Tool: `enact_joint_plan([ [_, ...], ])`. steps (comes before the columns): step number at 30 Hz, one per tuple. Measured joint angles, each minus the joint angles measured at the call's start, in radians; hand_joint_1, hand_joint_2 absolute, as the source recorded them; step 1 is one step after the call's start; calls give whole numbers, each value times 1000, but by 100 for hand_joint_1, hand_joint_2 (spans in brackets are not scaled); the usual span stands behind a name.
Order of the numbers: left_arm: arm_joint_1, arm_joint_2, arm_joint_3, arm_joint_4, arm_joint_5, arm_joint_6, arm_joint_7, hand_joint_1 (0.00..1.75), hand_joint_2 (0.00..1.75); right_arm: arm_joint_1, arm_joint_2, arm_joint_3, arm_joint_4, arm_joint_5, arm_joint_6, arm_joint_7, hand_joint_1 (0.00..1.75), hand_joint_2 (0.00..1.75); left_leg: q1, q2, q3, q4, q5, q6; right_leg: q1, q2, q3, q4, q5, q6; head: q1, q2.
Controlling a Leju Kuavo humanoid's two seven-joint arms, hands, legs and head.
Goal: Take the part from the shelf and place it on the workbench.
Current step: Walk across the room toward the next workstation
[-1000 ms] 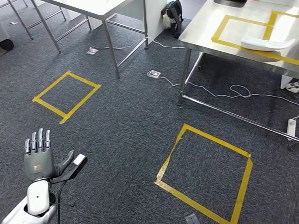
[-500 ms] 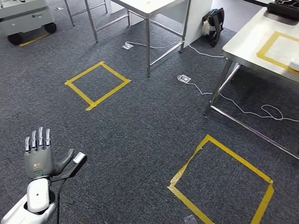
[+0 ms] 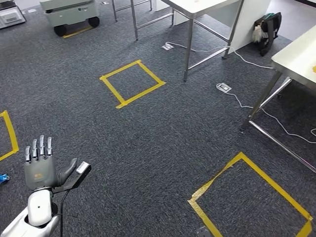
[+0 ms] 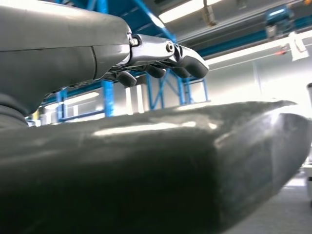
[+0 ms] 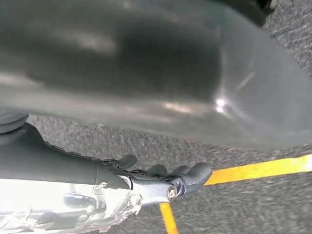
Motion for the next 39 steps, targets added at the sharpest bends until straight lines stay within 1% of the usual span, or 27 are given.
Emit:
enact_joint_plan([
  [1,-2,0,0,0,0,0,0,0,0,-1,0,0,0,0,0,0,0,0,0,29,42,-72,22,-2,2,-12,0,3,-4,6,-2,0],
  [3,-6,-2,1,0,0,1,0,0,0,-2,-1,0,0,-1,0,0,0,0,-3,61,94,-159,38,7,8,-35,0,5,-15,19,-1,0],
  [5,-5,-2,1,1,0,1,-1,0,0,-3,-1,0,0,-1,0,-1,0,0,-5,40,97,-167,34,25,10,-56,9,2,-26,28,1,0],
  [6,-4,-1,1,1,0,2,-1,0,0,-4,-1,0,0,-1,0,-1,0,0,-5,28,97,-168,34,31,8,-51,14,4,-32,34,1,0],
  [8,-4,-1,1,2,0,2,-1,0,0,-5,-1,0,0,-1,0,-2,0,0,-3,3,97,-169,37,43,4,-1,0,54,-70,43,4,0],
  [10,-5,-1,1,2,0,3,-2,0,0,-2,-1,0,0,-2,0,-3,0,0,-4,-21,96,-169,39,53,3,56,-63,185,-137,45,8,0],
  [11,-5,-2,1,2,0,3,-2,0,0,0,-1,0,0,-3,0,-3,0,0,-6,-34,96,-169,39,56,3,65,-99,253,-163,43,8,0],
  [12,-4,-2,1,2,0,3,-2,0,0,2,-1,0,0,-3,0,-3,0,0,-9,-49,96,-169,39,57,3,68,-126,297,-171,40,8,0],
  [13,-3,-2,1,3,0,3,-3,0,0,2,-1,0,0,-3,0,-3,0,0,-10,-65,96,-168,39,58,4,71,-136,300,-157,37,8,0],
  [14,-3,-2,1,4,0,3,-3,0,0,2,-1,0,0,-3,0,-3,0,0,-11,-80,98,-168,38,58,4,77,-127,262,-123,32,8,0],
  [15,-3,-3,1,4,0,3,-3,0,0,1,-1,0,0,-3,0,-3,0,0,-11,-96,100,-168,38,58,4,91,-102,194,-79,27,8,0],
  [16,-3,-4,1,4,0,3,-3,0,0,0,-1,0,0,-4,0,-3,0,0,-11,-109,101,-168,38,56,3,120,-73,122,-41,24,8,0],
  [17,-4,-5,1,4,0,3,-3,0,0,0,-1,0,0,-4,0,-3,0,0,-11,-122,100,-167,37,54,2,142,-47,64,-13,21,8,0],
  [19,-4,-5,2,5,0,3,-3,0,0,-1,-1,0,0,-4,0,-3,0,0,-8,-143,94,-166,40,44,3,161,-28,22,3,19,7,0],
  [21,-2,-4,2,5,0,3,-3,0,0,-2,-1,0,0,-5,-1,-3,0,0,-4,-160,87,-168,44,32,6,135,-26,18,8,10,7,0],
  [23,-2,-3,2,5,0,3,-3,0,0,-3,-1,0,0,-5,-1,-4,0,0,-7,-126,68,-136,21,25,5,110,-20,6,15,-2,4,0],
  [25,-7,-3,2,6,0,3,-3,0,0,-2,-1,0,0,-5,-1,-5,0,0,-12,-63,13,-27,-37,20,6,82,-16,-1,16,-10,-1,0],
  [26,-8,-4,2,6,0,3,-3,0,0,-1,-1,0,0,-5,-1,-5,0,0,-12,-44,-22,41,-66,17,7,66,-16,-1,15,-12,-3,0],
  [27,-7,-5,2,7,0,3,-3,0,0,0,-1,0,0,-6,-1,-5,0,0,-11,-34,-48,90,-79,15,8,50,-16,-1,13,-13,-2,0],
  [28,-6,-6,1,8,0,3,-3,0,0,0,-1,0,0,-6,-1,-5,0,0,-9,-29,-58,107,-75,13,8,35,-16,-1,12,-13,-3,0],
  [29,-5,-6,1,9,0,3,-3,0,0,0,-1,0,0,-6,-1,-5,0,0,-8,-24,-47,85,-53,12,8,21,-15,-1,10,-12,-3,0],
  [30,-5,-6,1,9,0,3,-3,0,0,-1,-1,0,0,-6,-1,-5,0,0,-7,-12,-16,27,-20,11,8,7,-12,-1,8,-9,-3,0],
  [32,-7,-7,1,10,0,3,-3,0,0,-2,-1,0,0,-6,0,-5,0,0,-10,39,59,-106,31,12,13,-16,-7,3,0,0,-3,0],
  [34,-10,-8,1,10,0,3,-3,0,0,-3,-1,0,0,-6,-1,-5,0,0,-14,62,91,-167,43,21,19,-38,-2,6,-8,9,-2,0],
  [36,-9,-7,2,10,0,3,-3,0,0,-4,-1,0,0,-6,-1,-5,0,0,-15,34,89,-171,43,35,19,-59,3,5,-14,18,0,0],
  [37,-8,-6,2,10,0,3,-3,0,0,-5,-1,0,0,-6,-1,-5,0,0,-14,21,88,-172,44,41,16,-49,1,11,-22,24,0,0],
  [39,-10,-7,2,10,0,3,-4,0,0,-6,-1,0,0,-7,-1,-6,0,0,-10,-3,88,-173,47,52,10,6,-30,81,-65,33,4,0],
])
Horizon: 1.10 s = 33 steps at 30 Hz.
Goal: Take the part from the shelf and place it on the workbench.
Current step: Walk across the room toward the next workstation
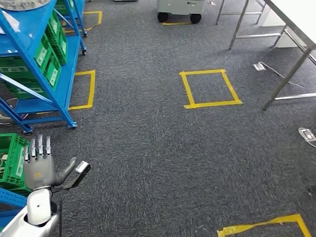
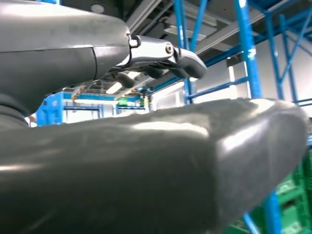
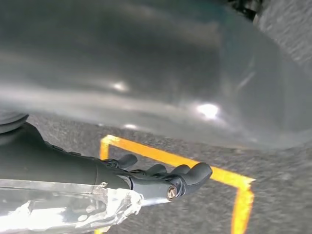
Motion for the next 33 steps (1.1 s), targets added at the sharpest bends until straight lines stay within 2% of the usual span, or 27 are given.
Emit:
enact_joint_plan([
  [1,-1,-1,0,0,0,0,0,0,0,1,0,0,0,0,0,0,0,0,0,-12,-1,0,0,4,-2,33,-30,67,-33,3,3,0],
  [2,0,-2,0,0,0,0,0,0,0,3,0,0,0,-1,0,0,0,0,0,-24,-1,0,0,6,-3,52,-66,141,-64,3,4,0],
  [3,1,-3,-1,0,0,0,0,0,0,5,0,0,0,-1,0,0,0,0,0,-39,-1,0,0,7,-3,60,-98,201,-83,3,4,0],
  [4,2,-4,-1,0,0,0,0,0,0,7,0,0,0,-2,0,0,0,0,-1,-53,-1,0,0,7,-3,63,-114,226,-83,2,4,0],
  [5,4,-4,-1,0,0,0,0,0,0,7,0,0,0,-2,1,0,0,0,-1,-69,-1,0,1,7,-4,66,-110,210,-63,0,4,0],
  [6,5,-5,-2,0,0,0,0,0,0,7,0,0,0,-2,2,0,0,0,0,-84,0,1,1,5,-5,74,-88,156,-27,-2,4,0],
  [8,5,-8,-3,0,0,-1,0,0,0,5,0,0,0,-3,4,0,0,0,1,-113,-1,3,3,-1,-14,129,-24,12,38,-3,4,0],
  [9,6,-9,-4,0,0,-1,0,0,0,5,0,0,0,-3,5,0,0,0,2,-125,-4,4,5,-6,-17,153,-1,-35,53,-3,4,0],
  [10,6,-10,-5,0,0,-1,1,0,0,5,0,0,0,-3,6,0,0,0,4,-137,-8,3,8,-13,-18,170,10,-57,56,-4,3,0],
  [12,12,-9,-6,0,0,-2,1,0,0,6,0,0,0,-3,6,0,0,0,10,-159,-16,-1,16,-27,-14,154,14,-60,58,-12,3,0],
  [13,16,-9,-7,0,0,-2,2,0,0,5,0,0,0,-3,6,0,0,0,10,-149,-19,1,14,-33,-12,141,15,-62,61,-19,3,0],
  [15,19,-8,-8,0,0,-2,2,0,0,4,0,0,0,-2,6,0,0,0,6,-92,-46,52,-20,-38,-11,112,18,-71,67,-33,-2,0],
  [16,17,-9,-9,0,0,-2,2,0,0,6,0,0,0,-2,6,0,0,0,3,-56,-73,108,-51,-40,-9,97,18,-72,68,-38,-4,0],
  [17,16,-10,-10,0,0,-2,2,0,0,7,0,0,0,-2,6,0,0,0,1,-37,-105,175,-85,-41,-6,81,17,-73,67,-41,-6,0],
  [18,16,-12,-10,0,0,-3,2,0,0,9,-1,0,0,-2,6,0,0,0,1,-30,-135,238,-110,-42,-4,64,16,-73,67,-42,-6,0],
  [19,18,-12,-11,0,0,-3,2,0,0,10,-1,0,0,-2,6,0,0,0,1,-27,-152,277,-119,-42,-3,48,16,-73,66,-43,-6,0],
  [20,19,-12,-12,0,0,-4,3,0,0,10,-1,0,0,-2,6,0,0,0,1,-26,-151,280,-110,-41,-1,32,16,-73,65,-44,-6,0],
  [21,19,-10,-14,0,0,-4,5,0,0,9,-1,0,0,-2,6,0,0,0,0,-23,-129,245,-86,-39,0,18,16,-73,64,-45,-6,0],
  [22,18,-8,-17,0,0,-4,7,0,0,7,-1,0,0,-2,6,0,0,0,-2,-9,-92,184,-54,-35,0,4,18,-73,63,-44,-6,0],
  [24,12,-3,-24,-4,0,-5,11,0,0,5,-1,0,0,-2,8,0,0,0,-12,44,-16,57,-12,-26,7,-19,20,-69,58,-38,-7,0],
  [25,10,-1,-27,-6,0,-6,11,0,0,5,-2,0,0,-2,9,1,0,0,-16,63,4,21,-7,-22,11,-30,21,-67,55,-34,-7,0],
  [26,8,1,-29,-8,0,-6,12,0,0,5,-2,0,0,-2,9,1,0,0,-19,68,10,5,-8,-19,14,-42,21,-65,52,-30,-7,0],
  [27,9,4,-31,-9,0,-7,12,0,0,4,-2,0,0,-2,9,2,0,0,-18,55,8,2,-8,-15,15,-55,22,-64,50,-27,-6,0],
  [28,11,7,-33,-10,0,-8,13,0,0,3,-2,0,0,-1,9,2,0,0,-16,42,7,0,-6,-11,14,-54,23,-61,46,-21,-6,0],
  [30,13,11,-38,-12,0,-9,13,0,0,2,-2,0,0,-1,9,2,0,0,-9,17,8,-2,-3,-3,10,-6,5,-15,15,-9,-3,0],
  [32,10,12,-41,-15,0,-9,13,0,0,4,-2,0,0,-1,8,2,0,0,-4,-7,7,-3,-1,3,4,52,-53,108,-45,0,1,0],
  [33,11,12,-44,-16,0,-9,13,0,0,7,-2,0,0,-2,8,2,0,0,-4,-21,6,-3,-1,4,3,60,-87,176,-71,2,2,0],
])
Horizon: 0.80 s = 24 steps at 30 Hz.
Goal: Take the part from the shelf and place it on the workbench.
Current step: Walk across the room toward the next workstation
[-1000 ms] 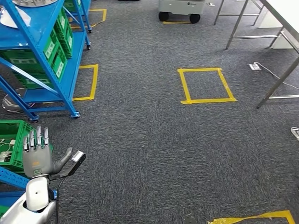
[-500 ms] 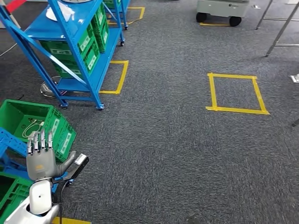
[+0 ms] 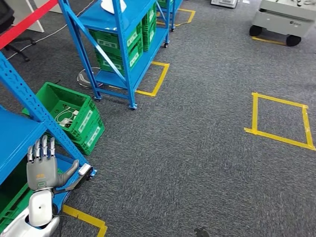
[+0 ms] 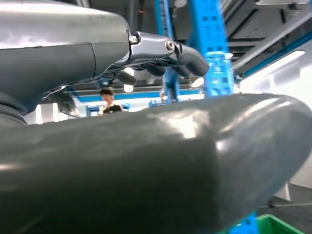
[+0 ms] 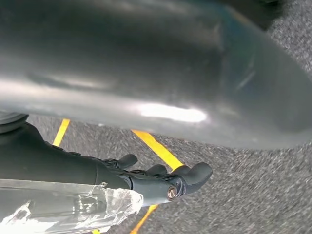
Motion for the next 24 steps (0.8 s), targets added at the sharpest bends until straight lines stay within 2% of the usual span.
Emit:
enact_joint_plan([
  [1,1,0,-2,0,0,0,0,0,0,2,0,0,0,0,-1,0,0,0,1,-14,-1,0,0,0,-1,3,-25,46,-11,1,0,0],
  [2,2,1,-5,0,0,0,0,0,0,3,0,0,0,0,-1,1,0,0,2,-29,-1,0,1,0,-3,4,-33,56,-3,3,0,0],
  [3,3,1,-7,0,0,0,0,0,0,3,0,0,0,-1,-2,1,0,0,3,-45,0,1,2,-2,-5,7,-21,23,25,4,0,0],
  [4,3,1,-8,-1,0,0,0,0,0,3,0,0,0,-1,-2,1,0,0,6,-60,0,1,3,-5,-9,18,8,-41,63,5,1,0],
  [5,3,2,-10,-1,0,0,0,0,0,2,0,0,0,-1,-2,1,0,0,8,-74,0,3,4,-10,-15,42,41,-113,95,8,1,0],
  [6,2,2,-10,-2,0,0,0,0,0,1,1,0,0,0,-2,1,0,0,9,-88,-4,6,5,-16,-21,66,71,-173,115,9,1,0],
  [7,1,3,-11,-3,0,0,0,0,0,0,1,0,0,0,-2,1,0,0,10,-99,-8,7,7,-23,-24,83,89,-210,123,7,1,0],
  [8,2,4,-11,-4,0,0,0,0,0,0,2,0,0,0,-2,1,0,0,11,-111,-14,6,11,-31,-24,91,96,-224,121,2,2,0],
  [10,5,8,-12,-5,0,0,0,0,0,0,2,0,0,-1,-2,3,0,0,16,-127,-21,2,19,-44,-21,71,96,-227,126,-14,2,0],
  [11,7,10,-12,-5,0,0,1,0,0,-1,1,0,0,-1,-3,3,0,0,15,-115,-26,7,15,-49,-20,60,96,-229,129,-22,1,0],
  [12,8,12,-12,-5,0,0,1,0,0,-2,1,0,0,-1,-4,3,0,0,13,-91,-38,30,-1,-52,-20,48,97,-231,132,-29,-2,0],
  [14,5,12,-13,-6,0,0,1,0,0,-1,1,0,0,-1,-5,3,0,0,8,-29,-89,141,-65,-54,-15,21,96,-234,134,-38,-8,0],
  [15,5,11,-14,-6,0,0,1,0,0,1,1,0,0,-1,-6,3,0,0,7,-13,-123,214,-98,-55,-12,6,95,-234,133,-41,-9,0],
  [16,6,10,-15,-6,0,-1,1,0,0,3,1,0,0,-1,-7,3,0,0,7,-6,-148,271,-119,-55,-9,-10,94,-234,132,-43,-9,0],
  [17,8,10,-16,-6,0,-1,1,0,0,3,1,0,0,-1,-7,3,0,0,7,-4,-158,299,-123,-54,-7,-25,94,-234,132,-44,-9,0],
  [18,10,10,-16,-6,0,-1,1,0,0,3,1,0,0,-2,-8,4,0,0,6,-2,-147,284,-107,-52,-6,-39,94,-234,131,-44,-9,0],
  [19,11,10,-16,-6,0,-1,1,0,0,2,1,0,0,-2,-8,4,0,0,4,6,-114,230,-78,-48,-5,-52,96,-234,130,-44,-9,0],
  [21,9,10,-16,-8,0,-1,1,0,0,0,1,0,0,-2,-8,4,0,0,-6,55,-31,86,-25,-38,-1,-76,100,-233,126,-40,-10,0],
  [22,7,10,-15,-10,0,-1,1,0,0,-1,2,0,0,-2,-8,4,0,0,-11,75,-3,35,-12,-32,2,-87,102,-232,124,-36,-9,0],
  [23,6,10,-15,-12,0,-1,1,0,0,-2,2,0,0,-2,-8,4,0,0,-16,86,9,10,-9,-26,5,-98,104,-232,122,-33,-9,0],
  [24,5,10,-15,-13,0,-1,1,0,0,-2,2,0,0,-3,-8,4,0,0,-18,78,7,4,-10,-22,7,-110,106,-233,120,-29,-8,0],
])
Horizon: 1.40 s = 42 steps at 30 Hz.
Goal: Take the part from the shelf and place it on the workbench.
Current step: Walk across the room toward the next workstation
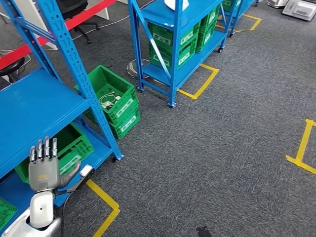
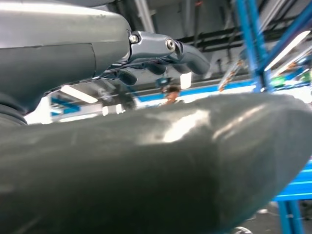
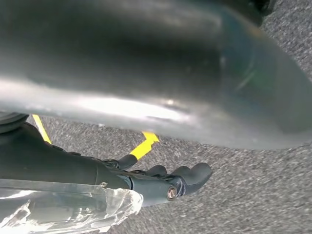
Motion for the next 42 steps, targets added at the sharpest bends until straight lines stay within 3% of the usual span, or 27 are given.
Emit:
enact_joint_plan([
  [1,1,1,0,-1,0,0,0,0,0,-1,0,0,0,0,0,0,0,0,2,-13,-1,-2,3,5,0,-11,3,-2,-2,4,0,0],
  [3,3,2,0,-2,0,0,0,0,0,-2,0,0,0,0,0,0,0,0,9,-38,0,-6,8,15,-3,19,-5,21,-22,16,3,0],
  [5,2,2,0,-4,0,0,0,0,0,-1,0,0,0,-1,0,0,0,0,16,-62,1,-8,11,23,-9,84,-51,124,-76,27,10,0],
  [6,2,1,0,-4,0,0,0,0,0,0,0,0,0,-2,0,0,0,0,17,-75,0,-8,12,25,-11,103,-86,197,-106,31,12,0],
  [8,4,0,0,-4,0,0,0,0,0,4,0,0,0,-4,0,0,0,0,18,-103,-2,-8,12,26,-14,112,-138,290,-129,35,14,0],
  [9,6,0,0,-4,0,0,0,0,0,5,0,0,0,-4,0,0,0,0,19,-118,-2,-7,13,25,-15,114,-138,281,-111,35,14,0],
  [10,7,-1,0,-4,0,0,0,0,0,5,0,0,0,-5,0,0,0,0,21,-133,-1,-7,13,22,-18,119,-119,233,-77,36,14,0],
  [12,6,-2,1,-4,0,0,0,0,0,3,0,0,0,-6,0,0,0,0,24,-161,-3,-3,13,12,-28,163,-54,90,-12,39,15,0],
  [14,5,-2,2,-5,0,0,0,0,0,2,1,0,0,-6,0,0,0,0,25,-184,-12,1,17,-1,-35,200,-16,13,8,36,14,0],
  [16,8,-1,4,-6,0,0,0,0,0,2,1,0,0,-7,0,0,0,0,29,-206,-22,-2,26,-14,-32,188,-14,10,8,21,13,0],
  [17,11,0,4,-6,0,0,0,0,0,1,1,0,0,-7,0,0,0,0,29,-201,-26,-1,26,-20,-32,176,-15,9,11,14,13,0],
  [19,11,0,6,-6,0,0,0,0,0,1,1,0,0,-7,-1,0,0,0,26,-152,-51,47,-5,-27,-31,151,-16,6,15,-1,8,0],
  [21,8,-2,7,-7,0,-1,0,0,0,4,1,0,0,-7,-1,0,0,0,22,-96,-110,174,-72,-31,-27,121,-17,5,14,-9,4,0],
  [23,10,-3,7,-7,0,-2,0,0,0,6,1,0,0,-7,-1,0,0,0,23,-83,-161,283,-109,-33,-24,90,-18,5,12,-12,4,0],
  [24,12,-3,7,-7,0,-2,0,0,0,6,1,0,0,-7,-1,0,0,0,23,-81,-162,289,-101,-32,-23,75,-18,5,12,-13,3,0],
  [26,13,-3,8,-7,0,-3,0,0,0,4,1,0,0,-7,-1,0,0,0,22,-64,-107,194,-44,-29,-23,48,-15,5,9,-11,3,0],
  [28,9,-4,8,-7,0,-3,0,0,0,2,1,0,0,-7,-1,0,0,0,17,-14,-35,66,-2,-23,-17,25,-11,7,4,-2,2,0],
  [29,7,-4,8,-8,0,-3,0,0,0,1,1,0,0,-7,-1,0,0,0,14,3,-15,28,4,-18,-13,14,-9,8,1,3,3,0],
  [30,6,-4,9,-9,0,-3,0,0,0,1,1,0,0,-7,-1,0,0,0,11,7,-9,12,2,-13,-10,3,-6,7,-2,8,4,0],
  [32,10,-3,9,-9,0,-3,0,0,0,-1,1,0,0,-7,-1,0,0,0,12,-19,-11,7,4,0,-10,-12,-1,4,-6,18,6,0],
  [34,12,-2,9,-11,0,-3,0,0,0,-3,1,0,0,-7,-1,0,0,0,18,-43,-11,4,8,12,-14,32,-15,41,-34,30,9,0],
  [36,11,-3,9,-12,0,-4,0,0,0,0,1,0,0,-7,-1,0,0,0,22,-68,-11,3,9,20,-16,95,-70,162,-95,36,15,0],
  [38,12,-5,9,-13,0,-4,-1,0,0,4,1,0,0,-8,-1,0,0,0,22,-96,-12,3,10,23,-16,112,-132,282,-135,37,17,0],
  [39,13,-5,9,-13,0,-5,-1,0,0,5,1,0,0,-8,-1,0,0,0,21,-111,-12,4,10,23,-16,113,-143,294,-127,36,17,0],
  [40,14,-5,9,-13,0,-6,-1,0,0,6,1,0,0,-8,-1,0,0,0,22,-127,-11,4,10,22,-17,116,-134,265,-99,34,17,0],
  [41,14,-5,9,-13,0,-6,-1,0,0,5,1,0,0,-8,-1,0,0,0,23,-142,-10,4,10,20,-18,125,-109,203,-59,32,17,0],
  [42,14,-6,9,-13,0,-6,-1,0,0,4,1,0,0,-8,-1,0,0,0,24,-157,-10,5,11,17,-21,151,-77,131,-24,30,17,0],
])
